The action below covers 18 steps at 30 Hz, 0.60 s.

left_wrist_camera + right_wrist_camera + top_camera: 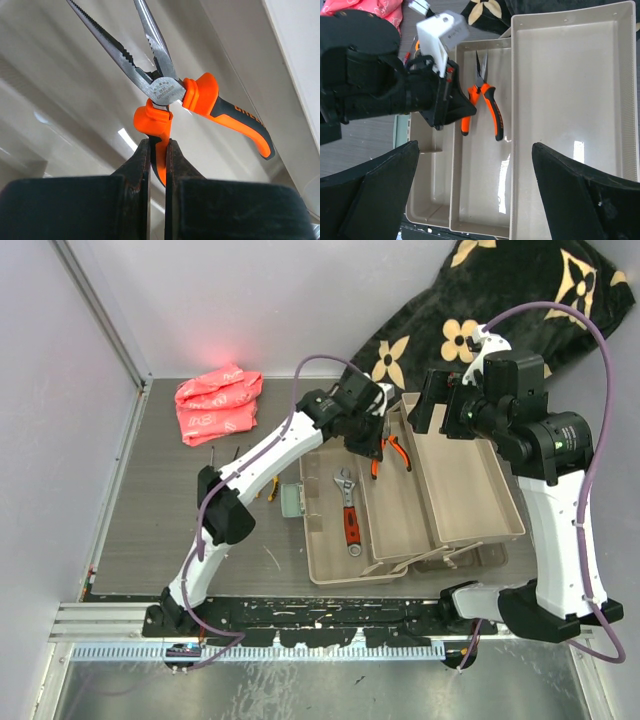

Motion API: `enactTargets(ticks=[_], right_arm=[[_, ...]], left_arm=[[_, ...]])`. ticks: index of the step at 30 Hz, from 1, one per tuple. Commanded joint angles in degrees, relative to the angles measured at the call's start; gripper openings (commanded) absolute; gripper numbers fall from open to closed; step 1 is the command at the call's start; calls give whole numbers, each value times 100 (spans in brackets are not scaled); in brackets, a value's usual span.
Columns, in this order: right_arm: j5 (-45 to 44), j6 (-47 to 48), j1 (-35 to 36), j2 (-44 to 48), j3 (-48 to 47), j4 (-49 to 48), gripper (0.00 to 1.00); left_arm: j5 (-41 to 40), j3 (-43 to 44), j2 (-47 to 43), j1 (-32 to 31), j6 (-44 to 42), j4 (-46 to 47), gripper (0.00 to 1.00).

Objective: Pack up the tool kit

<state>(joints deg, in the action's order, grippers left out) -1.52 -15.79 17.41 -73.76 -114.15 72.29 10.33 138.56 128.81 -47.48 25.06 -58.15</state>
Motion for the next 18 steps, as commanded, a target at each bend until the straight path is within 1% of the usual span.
enactTargets(ticks=[1, 12, 13, 14, 16, 18], right_arm=[[-103, 6, -9, 23, -75, -97, 100], [-146, 19, -8, 78, -57, -41, 100], [-159, 11, -9, 91, -45, -40, 100], [-163, 0, -12, 109, -34, -40, 100], [-164, -18, -11, 135, -13, -40, 100], [-180, -37, -10, 158, -3, -40, 100]], left_arm=[[14, 250, 26, -117, 82, 149, 0], [-338, 100, 294, -226, 228, 252, 0], [-342, 99, 306, -237, 215, 247, 1], [-354, 101, 325, -235, 213, 246, 8], [-353, 83, 346, -235, 206, 228, 26], [-370, 43, 339, -240, 215, 230, 39]])
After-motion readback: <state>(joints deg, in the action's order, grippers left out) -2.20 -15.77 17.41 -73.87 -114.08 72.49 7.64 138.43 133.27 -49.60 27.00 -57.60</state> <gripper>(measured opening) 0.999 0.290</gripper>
